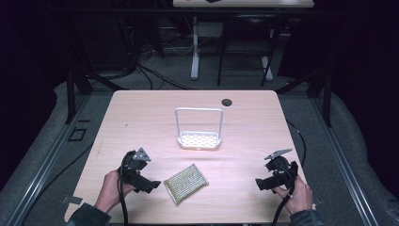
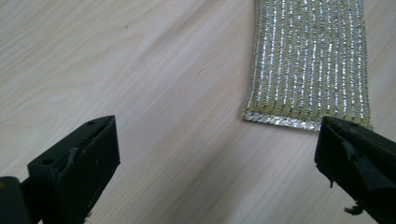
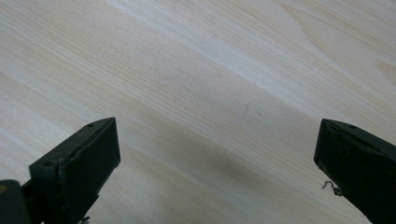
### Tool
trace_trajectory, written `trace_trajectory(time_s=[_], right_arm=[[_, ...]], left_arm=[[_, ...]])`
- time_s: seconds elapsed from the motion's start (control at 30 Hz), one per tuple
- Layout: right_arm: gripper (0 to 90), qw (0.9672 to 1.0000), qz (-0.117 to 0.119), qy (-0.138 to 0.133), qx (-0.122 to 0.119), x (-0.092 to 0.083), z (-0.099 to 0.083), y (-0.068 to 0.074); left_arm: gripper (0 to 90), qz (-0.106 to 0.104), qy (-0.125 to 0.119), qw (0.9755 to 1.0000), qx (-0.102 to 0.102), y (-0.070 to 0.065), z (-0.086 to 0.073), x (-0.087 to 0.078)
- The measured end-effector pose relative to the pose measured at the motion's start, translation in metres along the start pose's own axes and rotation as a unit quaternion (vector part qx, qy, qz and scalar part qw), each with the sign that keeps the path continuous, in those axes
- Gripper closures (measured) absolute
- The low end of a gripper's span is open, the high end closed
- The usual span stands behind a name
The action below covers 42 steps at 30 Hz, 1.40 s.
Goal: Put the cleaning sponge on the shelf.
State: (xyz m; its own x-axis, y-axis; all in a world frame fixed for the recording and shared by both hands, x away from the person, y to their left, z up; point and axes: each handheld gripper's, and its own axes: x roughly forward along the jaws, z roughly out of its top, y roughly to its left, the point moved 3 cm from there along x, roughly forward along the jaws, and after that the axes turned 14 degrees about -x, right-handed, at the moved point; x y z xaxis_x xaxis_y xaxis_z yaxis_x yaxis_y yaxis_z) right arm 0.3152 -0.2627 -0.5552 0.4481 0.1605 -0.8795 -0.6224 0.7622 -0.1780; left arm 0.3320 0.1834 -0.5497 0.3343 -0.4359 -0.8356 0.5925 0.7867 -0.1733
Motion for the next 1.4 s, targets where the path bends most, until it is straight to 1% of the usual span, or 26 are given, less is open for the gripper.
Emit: trace_trajectory(time_s=[0.03,0.07,0.13,0.2,0.23,0.3,0.37,0.4,0.53,0.57,0.6,0.67,1.07,1.13,1.2,1.27,1.3,1.4], right_arm=[[0.0,1.0,0.0,-0.001,0.0,-0.002,-0.001,0.0],[0.0,0.9999,0.002,-0.01,0.005,-0.003,-0.001,0.0],[0.0,0.9997,0.005,-0.018,0.013,-0.003,-0.001,-0.001],[0.0,0.9998,0.005,-0.015,0.014,-0.004,-0.001,-0.002],[0.0,0.9997,0.005,-0.019,0.014,-0.002,-0.001,-0.002],[0.0,0.9998,0.009,-0.014,0.01,-0.002,-0.001,-0.003],[0.0,0.9998,0.011,-0.013,0.01,-0.001,0.0,-0.002],[0.0,0.9998,0.013,-0.011,0.008,-0.001,0.0,-0.003],[0.0,0.9998,0.009,-0.017,0.004,0.0,0.001,-0.003],[0.0,0.9999,0.01,-0.012,0.002,-0.001,0.001,-0.003],[0.0,0.9999,0.01,-0.012,0.001,-0.001,0.001,-0.002],[0.0,0.9999,0.01,-0.012,0.0,0.0,0.002,-0.002],[0.0,0.9999,0.01,-0.009,-0.005,0.002,0.003,-0.001],[0.0,0.9999,0.011,-0.007,-0.007,0.002,0.002,-0.002],[0.0,0.9999,0.01,-0.013,-0.005,0.004,0.002,-0.002],[0.0,0.9999,0.011,-0.009,-0.006,0.003,0.002,-0.002],[0.0,0.9999,0.011,-0.01,-0.006,0.003,0.002,-0.002],[0.2,0.9999,0.01,-0.009,-0.007,0.002,0.003,-0.002]], left_arm=[[0.0,-0.003,0.005,1.0,0.0,0.001,0.0,0.0],[0.1,0.002,0.007,1.0,-0.001,0.001,-0.001,0.002],[0.2,0.002,0.014,0.9999,0.001,-0.001,-0.001,0.004],[0.2,0.006,0.015,0.9999,0.002,-0.002,-0.001,0.004],[0.1,0.003,0.015,0.9999,0.004,-0.005,0.0,0.005],[0.1,0.001,0.018,0.9998,0.006,-0.008,0.002,0.007],[0.1,0.001,0.023,0.9997,0.008,-0.009,0.003,0.008],[0.1,0.001,0.027,0.9996,0.012,-0.014,0.003,0.01],[0.1,0.0,0.035,0.9992,0.021,-0.022,0.006,0.013],[0.1,0.0,0.038,0.999,0.023,-0.024,0.006,0.014],[0.0,0.0,0.038,0.999,0.023,-0.024,0.006,0.014],[0.0,0.0,0.045,0.9986,0.028,-0.029,0.008,0.017],[0.0,0.006,0.051,0.9979,0.039,-0.043,0.011,0.026],[0.0,0.006,0.054,0.9977,0.042,-0.046,0.011,0.029],[0.0,0.005,0.059,0.9972,0.045,-0.05,0.012,0.032],[0.1,0.003,0.062,0.9969,0.048,-0.051,0.012,0.034],[0.2,0.002,0.068,0.9963,0.052,-0.054,0.012,0.037],[0.2,-0.002,0.074,0.9956,0.058,-0.059,0.012,0.043]])
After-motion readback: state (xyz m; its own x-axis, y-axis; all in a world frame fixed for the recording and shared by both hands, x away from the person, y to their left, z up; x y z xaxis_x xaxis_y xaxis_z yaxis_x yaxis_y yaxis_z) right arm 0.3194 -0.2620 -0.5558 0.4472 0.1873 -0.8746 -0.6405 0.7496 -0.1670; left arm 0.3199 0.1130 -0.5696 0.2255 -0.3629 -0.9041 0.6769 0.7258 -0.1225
